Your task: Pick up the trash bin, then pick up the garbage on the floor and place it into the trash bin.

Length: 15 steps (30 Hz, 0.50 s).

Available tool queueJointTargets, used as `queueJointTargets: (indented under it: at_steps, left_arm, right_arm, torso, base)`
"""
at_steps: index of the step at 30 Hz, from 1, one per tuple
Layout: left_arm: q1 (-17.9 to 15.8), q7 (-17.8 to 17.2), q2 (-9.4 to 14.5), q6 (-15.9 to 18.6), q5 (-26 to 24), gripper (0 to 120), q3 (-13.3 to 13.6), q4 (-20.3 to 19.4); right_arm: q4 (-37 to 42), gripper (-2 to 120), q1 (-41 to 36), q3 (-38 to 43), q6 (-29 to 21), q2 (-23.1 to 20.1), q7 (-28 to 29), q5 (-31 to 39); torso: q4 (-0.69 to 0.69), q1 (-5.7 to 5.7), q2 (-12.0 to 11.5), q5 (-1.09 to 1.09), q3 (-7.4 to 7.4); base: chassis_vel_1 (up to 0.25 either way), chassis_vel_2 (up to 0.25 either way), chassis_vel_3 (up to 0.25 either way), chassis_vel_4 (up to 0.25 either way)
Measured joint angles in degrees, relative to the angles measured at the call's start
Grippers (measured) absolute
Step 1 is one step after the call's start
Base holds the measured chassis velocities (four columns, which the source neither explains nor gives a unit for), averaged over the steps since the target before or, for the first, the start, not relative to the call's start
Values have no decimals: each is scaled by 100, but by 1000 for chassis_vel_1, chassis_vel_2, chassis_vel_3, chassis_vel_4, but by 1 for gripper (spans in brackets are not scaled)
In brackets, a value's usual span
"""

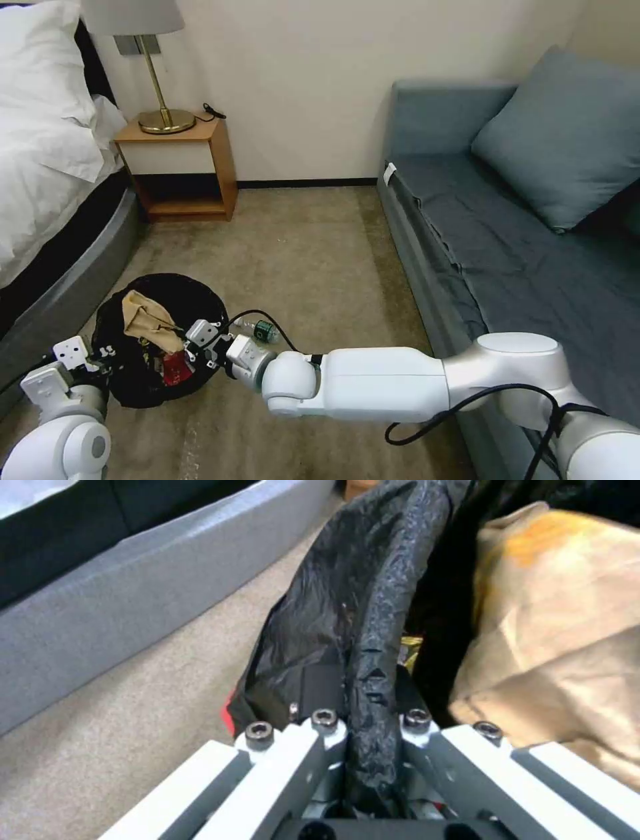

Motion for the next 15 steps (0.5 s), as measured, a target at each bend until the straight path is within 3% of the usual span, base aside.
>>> queueJointTargets:
  at_steps: [8,12,15]
  left_arm:
    - [-7,0,-12,3,3,2,13,-3]
    - [-30,0,-14,9,16,2,34,22]
    - [-45,0,-13,14,22,2,49,33]
  right_arm:
    - [114,24,-29,42,-39,-5,76,-5]
    - [333,45,-39,187,-60,-83,117,7]
    - [428,54,-46,266,-86,-116,130,31]
  torso:
    - [0,0,0,0,0]
    - [0,0,0,0,0]
    - [0,0,0,0,0]
  base:
    - [0,0,0,0]
    - [0,0,0,0]
    - [0,0,0,0]
